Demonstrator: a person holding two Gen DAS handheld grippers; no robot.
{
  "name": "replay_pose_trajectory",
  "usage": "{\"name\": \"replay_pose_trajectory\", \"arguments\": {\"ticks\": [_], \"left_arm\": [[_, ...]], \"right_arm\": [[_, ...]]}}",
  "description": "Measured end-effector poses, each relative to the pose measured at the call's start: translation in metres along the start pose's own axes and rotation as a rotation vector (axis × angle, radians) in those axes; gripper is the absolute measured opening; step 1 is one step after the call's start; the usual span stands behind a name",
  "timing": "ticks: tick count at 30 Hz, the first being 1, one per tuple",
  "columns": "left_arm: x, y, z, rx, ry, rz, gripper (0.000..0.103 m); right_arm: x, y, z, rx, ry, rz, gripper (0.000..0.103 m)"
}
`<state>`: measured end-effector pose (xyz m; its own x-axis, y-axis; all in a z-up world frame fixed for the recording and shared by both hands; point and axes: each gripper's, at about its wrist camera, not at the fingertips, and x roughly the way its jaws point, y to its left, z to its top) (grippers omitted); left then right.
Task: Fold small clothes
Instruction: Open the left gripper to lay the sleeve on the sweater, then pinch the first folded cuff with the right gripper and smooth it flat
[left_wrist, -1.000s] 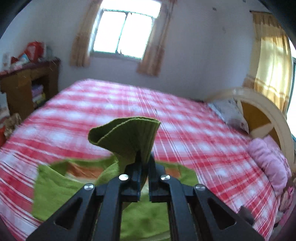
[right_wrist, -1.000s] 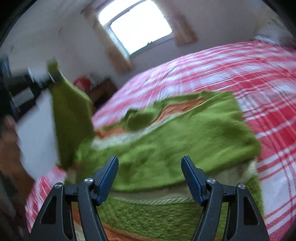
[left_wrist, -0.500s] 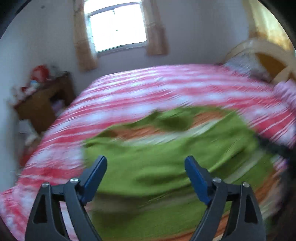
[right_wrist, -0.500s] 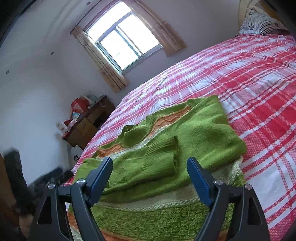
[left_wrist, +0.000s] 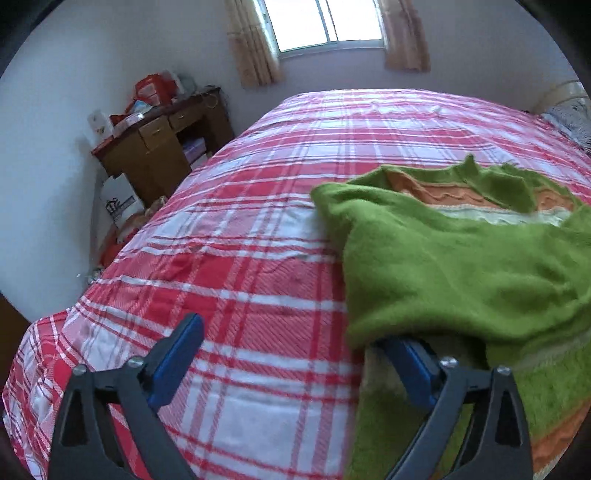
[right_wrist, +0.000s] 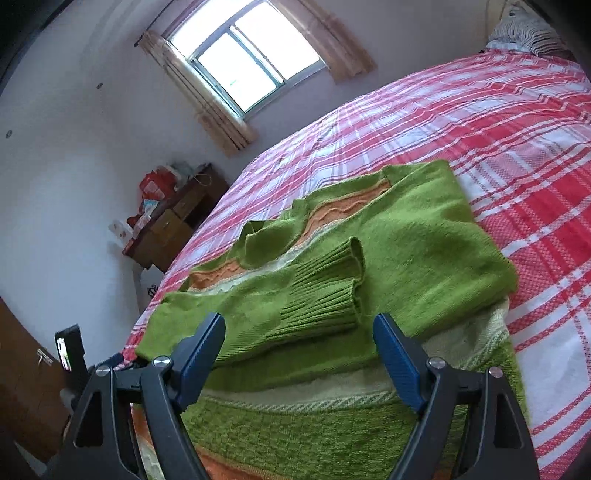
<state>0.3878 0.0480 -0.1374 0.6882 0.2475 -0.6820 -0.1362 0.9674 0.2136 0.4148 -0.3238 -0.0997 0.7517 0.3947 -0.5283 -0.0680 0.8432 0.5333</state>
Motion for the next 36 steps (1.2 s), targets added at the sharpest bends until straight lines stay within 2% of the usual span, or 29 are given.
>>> {"name": "replay_pose_trajectory", "arguments": {"ticks": [2, 4, 6, 9, 13, 15, 17, 18, 20, 21, 26, 29, 33, 34, 35, 36], "left_arm": [[0.008, 0.012, -0.004, -0.037, 0.016, 0.050, 0.103], [0.015, 0.021, -0.008, -0.086, 0.061, 0.005, 0.103], [0.016, 0.026, -0.011, -0.119, 0.069, -0.027, 0.103], [0.015, 0.023, -0.012, -0.115, 0.069, -0.018, 0.103], [0.014, 0.019, -0.012, -0.088, 0.052, 0.013, 0.103], [0.013, 0.020, -0.013, -0.088, 0.049, 0.011, 0.103], [0.014, 0.022, -0.012, -0.093, 0.048, -0.002, 0.103], [0.014, 0.024, -0.012, -0.098, 0.048, -0.011, 0.103], [0.013, 0.027, -0.014, -0.113, 0.053, -0.033, 0.103], [0.014, 0.028, -0.015, -0.115, 0.058, -0.039, 0.103], [0.015, 0.027, -0.022, -0.102, 0.100, -0.078, 0.103], [0.010, 0.029, -0.027, -0.106, 0.090, -0.087, 0.103], [0.009, 0.028, -0.029, -0.100, 0.086, -0.084, 0.103], [0.008, 0.029, -0.029, -0.101, 0.080, -0.087, 0.103], [0.006, 0.030, -0.029, -0.107, 0.067, -0.096, 0.103], [0.003, 0.033, -0.029, -0.112, 0.057, -0.108, 0.103]], "right_arm": [[0.001, -0.001, -0.001, 0.002, 0.008, 0.000, 0.083], [0.000, 0.001, 0.000, -0.005, 0.010, -0.006, 0.083], [-0.001, 0.008, 0.003, -0.040, 0.004, -0.020, 0.079], [0.010, 0.017, 0.010, -0.062, 0.061, -0.057, 0.066], [0.028, 0.026, 0.020, -0.106, 0.112, -0.133, 0.062], [0.042, 0.027, 0.022, -0.132, 0.177, -0.188, 0.053], [0.052, 0.029, 0.024, -0.189, 0.203, -0.264, 0.033], [0.051, 0.030, 0.025, -0.207, 0.202, -0.275, 0.028], [0.046, 0.030, 0.027, -0.216, 0.197, -0.257, 0.010], [0.041, 0.031, 0.027, -0.227, 0.185, -0.249, 0.009], [0.011, 0.047, 0.031, -0.319, 0.105, -0.246, 0.006], [-0.005, 0.050, 0.032, -0.380, 0.039, -0.298, 0.006], [0.013, 0.021, 0.029, -0.324, 0.134, -0.347, 0.007], [0.019, 0.014, 0.027, -0.308, 0.172, -0.343, 0.012], [0.022, 0.008, 0.025, -0.301, 0.192, -0.350, 0.026], [0.018, 0.006, 0.025, -0.304, 0.177, -0.372, 0.036]]}}
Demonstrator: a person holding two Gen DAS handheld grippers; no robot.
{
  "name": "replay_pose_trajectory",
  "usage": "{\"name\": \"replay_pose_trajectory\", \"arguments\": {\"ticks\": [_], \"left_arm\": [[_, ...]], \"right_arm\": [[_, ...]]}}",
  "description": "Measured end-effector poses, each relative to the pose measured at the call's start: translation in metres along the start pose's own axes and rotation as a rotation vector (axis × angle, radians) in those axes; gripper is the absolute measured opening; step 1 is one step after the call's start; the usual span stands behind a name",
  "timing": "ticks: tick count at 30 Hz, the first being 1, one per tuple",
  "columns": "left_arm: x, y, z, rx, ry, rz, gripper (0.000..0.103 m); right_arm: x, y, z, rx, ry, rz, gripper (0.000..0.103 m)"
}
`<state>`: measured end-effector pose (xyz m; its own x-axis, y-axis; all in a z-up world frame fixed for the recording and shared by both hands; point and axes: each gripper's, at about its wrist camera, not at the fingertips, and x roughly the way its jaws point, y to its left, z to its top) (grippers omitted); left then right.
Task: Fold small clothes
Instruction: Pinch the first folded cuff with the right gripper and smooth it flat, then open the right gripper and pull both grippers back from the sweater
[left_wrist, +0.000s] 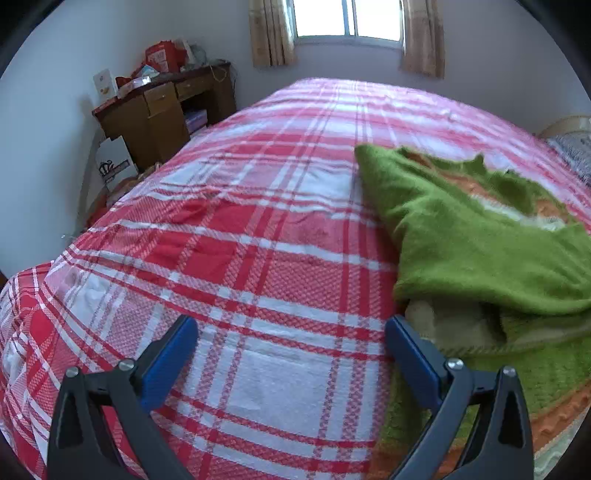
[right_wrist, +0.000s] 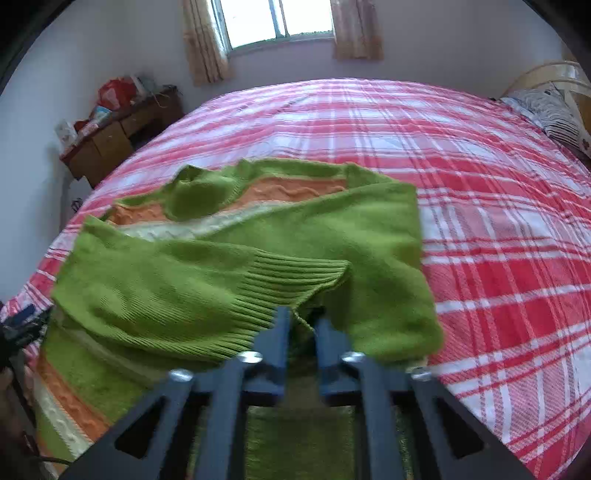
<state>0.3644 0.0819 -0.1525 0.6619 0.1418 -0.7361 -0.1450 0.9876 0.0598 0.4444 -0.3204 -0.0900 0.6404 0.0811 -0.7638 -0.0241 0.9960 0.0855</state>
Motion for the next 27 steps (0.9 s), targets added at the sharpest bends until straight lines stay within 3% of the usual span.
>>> {"name": "replay_pose_trajectory", "arguments": {"ticks": [1, 2, 5, 9, 12, 16, 17, 22, 27], "left_arm": [[-0.002, 0.002, 0.000, -0.002, 0.000, -0.007, 0.103], [-0.006, 0.005, 0.001, -0.016, -0.007, -0.006, 0.103], [-0.024, 0.011, 0.009, -0.048, -0.068, 0.004, 0.103], [-0.042, -0.002, 0.029, -0.046, -0.141, 0.001, 0.103], [-0.029, -0.030, 0.040, 0.023, -0.111, -0.011, 0.103], [0.011, -0.054, 0.032, 0.106, 0.003, 0.092, 0.103], [0.019, -0.054, 0.026, 0.119, 0.024, 0.091, 0.103], [0.019, -0.037, 0.022, 0.078, 0.035, 0.025, 0.103], [0.023, -0.024, 0.020, -0.003, 0.065, -0.044, 0.103]], "right_arm": [[-0.005, -0.004, 0.000, 0.011, -0.017, -0.011, 0.054], [-0.011, -0.010, 0.000, 0.032, -0.036, -0.013, 0.056], [-0.028, -0.020, 0.006, 0.065, -0.083, -0.043, 0.056], [-0.041, -0.006, 0.018, 0.045, -0.125, 0.097, 0.056], [-0.022, 0.018, 0.020, -0.009, -0.063, 0.204, 0.056], [0.011, 0.022, 0.001, -0.016, 0.043, 0.159, 0.056], [0.008, 0.019, -0.005, -0.013, -0.002, 0.180, 0.056], [0.000, 0.012, -0.013, -0.024, -0.007, 0.200, 0.056], [-0.004, 0.031, -0.018, -0.070, -0.027, 0.105, 0.060]]}}
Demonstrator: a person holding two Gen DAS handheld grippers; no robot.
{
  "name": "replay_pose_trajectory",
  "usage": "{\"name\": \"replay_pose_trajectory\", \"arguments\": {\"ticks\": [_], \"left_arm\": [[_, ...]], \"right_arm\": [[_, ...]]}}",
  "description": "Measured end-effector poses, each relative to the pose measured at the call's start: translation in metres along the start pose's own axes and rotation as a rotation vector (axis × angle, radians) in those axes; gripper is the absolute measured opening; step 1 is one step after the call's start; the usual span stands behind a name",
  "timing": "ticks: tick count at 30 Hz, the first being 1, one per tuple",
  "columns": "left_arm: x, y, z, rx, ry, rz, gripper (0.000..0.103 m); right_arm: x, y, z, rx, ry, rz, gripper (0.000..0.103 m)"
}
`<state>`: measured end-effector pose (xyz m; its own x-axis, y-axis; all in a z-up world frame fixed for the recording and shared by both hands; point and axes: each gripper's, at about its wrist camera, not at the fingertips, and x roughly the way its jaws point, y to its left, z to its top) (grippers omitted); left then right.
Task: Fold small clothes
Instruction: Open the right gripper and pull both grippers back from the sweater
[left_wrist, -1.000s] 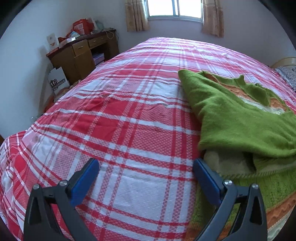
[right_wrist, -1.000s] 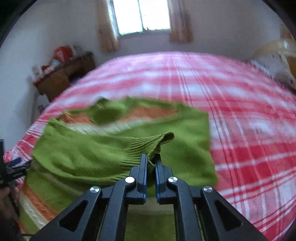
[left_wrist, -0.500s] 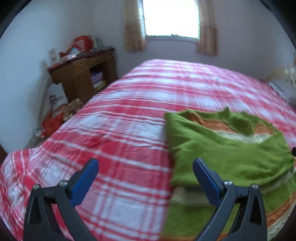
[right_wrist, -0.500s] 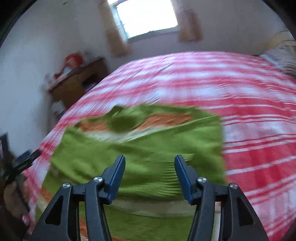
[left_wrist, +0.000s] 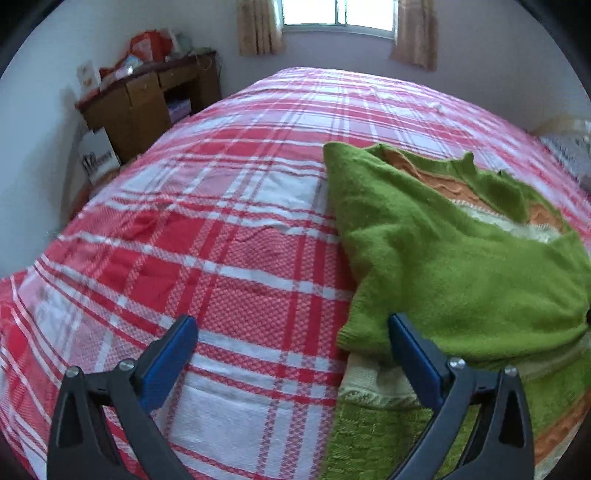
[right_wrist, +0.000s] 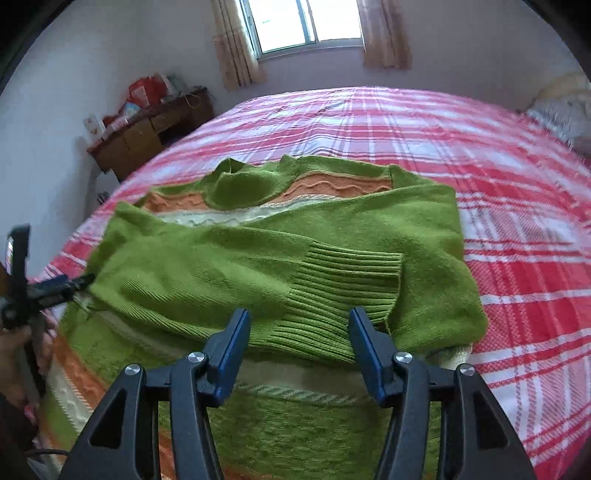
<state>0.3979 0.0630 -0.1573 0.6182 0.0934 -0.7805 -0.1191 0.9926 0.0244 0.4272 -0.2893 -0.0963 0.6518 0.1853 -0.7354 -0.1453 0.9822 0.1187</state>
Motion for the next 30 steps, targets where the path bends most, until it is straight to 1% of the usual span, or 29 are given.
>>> {"name": "replay_pose_trajectory", "arguments": {"ticks": [1, 2, 3, 5, 10, 11, 16, 21, 25, 28, 30], "left_arm": [[-0.001, -0.002, -0.001, 0.009, -0.006, 0.010, 0.103], [-0.002, -0.006, -0.002, 0.019, -0.015, 0.027, 0.103], [-0.004, -0.008, -0.002, 0.025, -0.023, 0.039, 0.103], [-0.006, -0.010, -0.003, 0.028, -0.037, 0.058, 0.103], [-0.007, -0.005, -0.005, 0.009, -0.038, 0.050, 0.103], [-0.006, -0.005, -0.005, 0.010, -0.035, 0.050, 0.103], [-0.006, -0.001, -0.006, -0.003, -0.030, 0.040, 0.103], [-0.002, 0.002, -0.006, -0.018, -0.015, 0.014, 0.103], [-0.008, 0.001, -0.007, -0.008, -0.032, 0.004, 0.103], [-0.014, 0.004, -0.013, -0.022, -0.025, -0.011, 0.103], [-0.018, 0.002, -0.019, -0.003, -0.028, 0.013, 0.103]], "right_arm": [[0.001, 0.006, 0.000, -0.013, 0.003, -0.004, 0.068], [0.004, 0.008, 0.001, -0.022, 0.004, -0.008, 0.069], [0.007, 0.010, 0.001, -0.034, 0.009, -0.024, 0.069], [0.008, 0.007, 0.003, -0.026, 0.010, -0.016, 0.069], [-0.001, -0.011, -0.002, 0.067, -0.027, 0.080, 0.069], [-0.001, -0.012, -0.002, 0.073, -0.027, 0.086, 0.069], [0.001, -0.006, -0.002, 0.057, -0.027, 0.062, 0.069], [0.001, -0.011, -0.003, 0.076, -0.028, 0.076, 0.069], [0.000, -0.009, -0.002, 0.066, -0.024, 0.063, 0.069], [-0.004, -0.007, -0.005, 0.072, -0.023, 0.052, 0.069], [-0.010, -0.004, -0.009, 0.077, -0.024, 0.037, 0.069]]}}
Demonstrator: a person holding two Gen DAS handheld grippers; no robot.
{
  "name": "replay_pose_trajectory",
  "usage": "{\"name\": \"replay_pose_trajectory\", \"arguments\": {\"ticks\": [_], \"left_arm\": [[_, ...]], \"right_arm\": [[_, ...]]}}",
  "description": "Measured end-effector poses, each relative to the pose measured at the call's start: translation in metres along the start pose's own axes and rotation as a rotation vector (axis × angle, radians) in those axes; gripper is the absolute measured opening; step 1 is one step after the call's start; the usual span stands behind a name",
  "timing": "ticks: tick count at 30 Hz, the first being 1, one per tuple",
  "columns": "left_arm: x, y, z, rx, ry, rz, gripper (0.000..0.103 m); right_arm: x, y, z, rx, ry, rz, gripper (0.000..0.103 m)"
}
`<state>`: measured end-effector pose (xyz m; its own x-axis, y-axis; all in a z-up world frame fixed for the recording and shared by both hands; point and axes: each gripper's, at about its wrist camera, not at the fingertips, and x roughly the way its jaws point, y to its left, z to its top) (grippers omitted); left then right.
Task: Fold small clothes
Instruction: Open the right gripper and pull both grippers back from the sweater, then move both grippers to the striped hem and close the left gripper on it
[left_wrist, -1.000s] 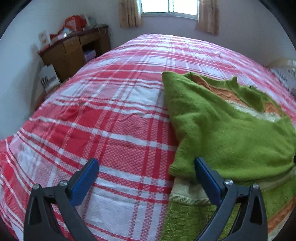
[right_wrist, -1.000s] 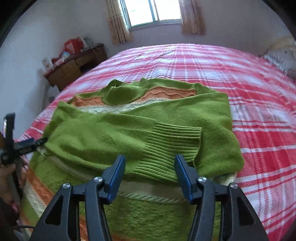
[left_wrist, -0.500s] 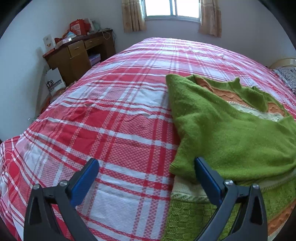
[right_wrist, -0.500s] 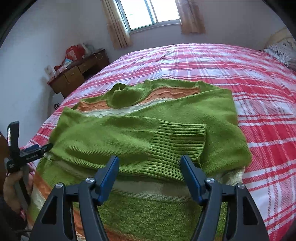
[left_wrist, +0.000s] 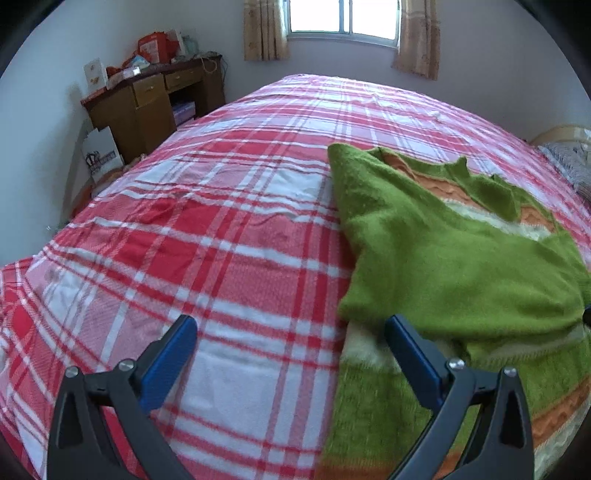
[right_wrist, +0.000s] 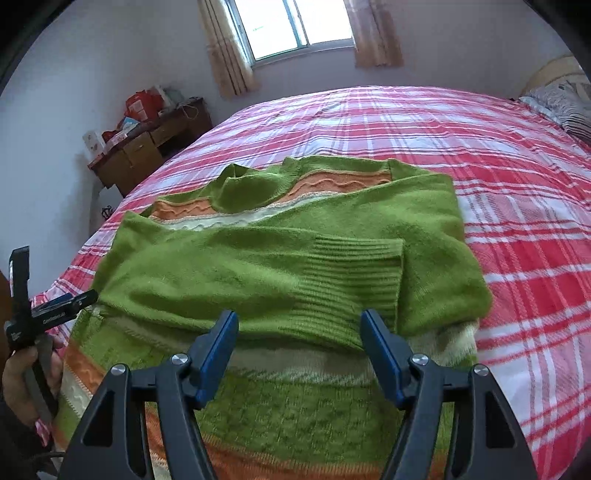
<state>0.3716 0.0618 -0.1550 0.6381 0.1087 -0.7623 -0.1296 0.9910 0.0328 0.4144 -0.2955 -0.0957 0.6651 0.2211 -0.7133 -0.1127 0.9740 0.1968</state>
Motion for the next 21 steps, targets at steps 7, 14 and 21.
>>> {"name": "replay_pose_trajectory", "arguments": {"ticks": [7, 14, 21], "left_arm": [[-0.030, 0.009, -0.025, -0.010, -0.030, -0.035, 0.103], [-0.067, 0.008, -0.066, 0.080, -0.055, -0.083, 0.103], [-0.092, 0.010, -0.098, 0.127, -0.040, -0.133, 0.103]], "right_arm": [[-0.022, 0.002, -0.022, 0.029, 0.014, 0.022, 0.069], [-0.053, 0.010, -0.059, -0.009, 0.057, 0.023, 0.070], [-0.076, 0.018, -0.087, -0.042, 0.063, 0.003, 0.070]]}}
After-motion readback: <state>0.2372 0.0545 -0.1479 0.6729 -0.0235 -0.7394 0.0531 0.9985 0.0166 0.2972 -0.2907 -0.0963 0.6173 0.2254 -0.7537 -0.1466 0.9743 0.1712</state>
